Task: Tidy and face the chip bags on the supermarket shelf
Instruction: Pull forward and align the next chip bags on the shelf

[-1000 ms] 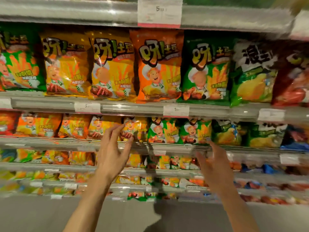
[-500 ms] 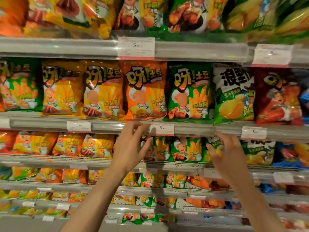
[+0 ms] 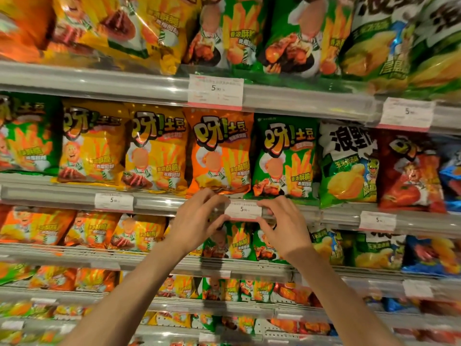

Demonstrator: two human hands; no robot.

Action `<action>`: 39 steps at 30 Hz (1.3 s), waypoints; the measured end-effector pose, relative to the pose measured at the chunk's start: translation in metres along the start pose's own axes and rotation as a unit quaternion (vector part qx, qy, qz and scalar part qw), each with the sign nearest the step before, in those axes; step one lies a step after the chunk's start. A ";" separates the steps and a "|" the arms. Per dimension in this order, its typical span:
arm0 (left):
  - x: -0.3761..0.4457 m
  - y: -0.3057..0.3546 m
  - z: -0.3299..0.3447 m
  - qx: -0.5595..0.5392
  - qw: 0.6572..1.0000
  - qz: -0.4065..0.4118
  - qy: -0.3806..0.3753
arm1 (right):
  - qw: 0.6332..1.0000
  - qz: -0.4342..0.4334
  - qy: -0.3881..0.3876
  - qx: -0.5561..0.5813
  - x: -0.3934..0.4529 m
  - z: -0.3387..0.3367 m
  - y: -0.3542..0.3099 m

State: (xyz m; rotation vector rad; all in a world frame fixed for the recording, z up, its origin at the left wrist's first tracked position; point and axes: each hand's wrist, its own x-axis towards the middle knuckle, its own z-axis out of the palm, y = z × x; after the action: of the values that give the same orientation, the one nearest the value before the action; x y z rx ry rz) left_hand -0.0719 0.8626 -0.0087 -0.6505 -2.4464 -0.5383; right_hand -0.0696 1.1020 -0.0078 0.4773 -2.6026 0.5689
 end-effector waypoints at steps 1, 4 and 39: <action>0.000 0.000 0.001 -0.005 1.000 -0.002 0.001 | 1.000 0.002 0.000 0.010 0.000 0.000 0.000; 0.000 -0.001 0.002 -0.017 1.000 -0.012 0.002 | 0.993 0.039 0.014 0.110 0.006 -0.008 -0.004; 0.002 0.001 0.001 -0.028 0.999 -0.035 0.002 | 0.964 0.054 -0.010 0.259 0.128 -0.030 -0.060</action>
State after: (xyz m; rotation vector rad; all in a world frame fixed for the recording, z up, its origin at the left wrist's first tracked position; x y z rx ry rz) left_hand -0.0726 0.8647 -0.0082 -0.5877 -2.4653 -0.6370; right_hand -0.1436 1.0337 0.0965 0.4988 -2.4906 1.3016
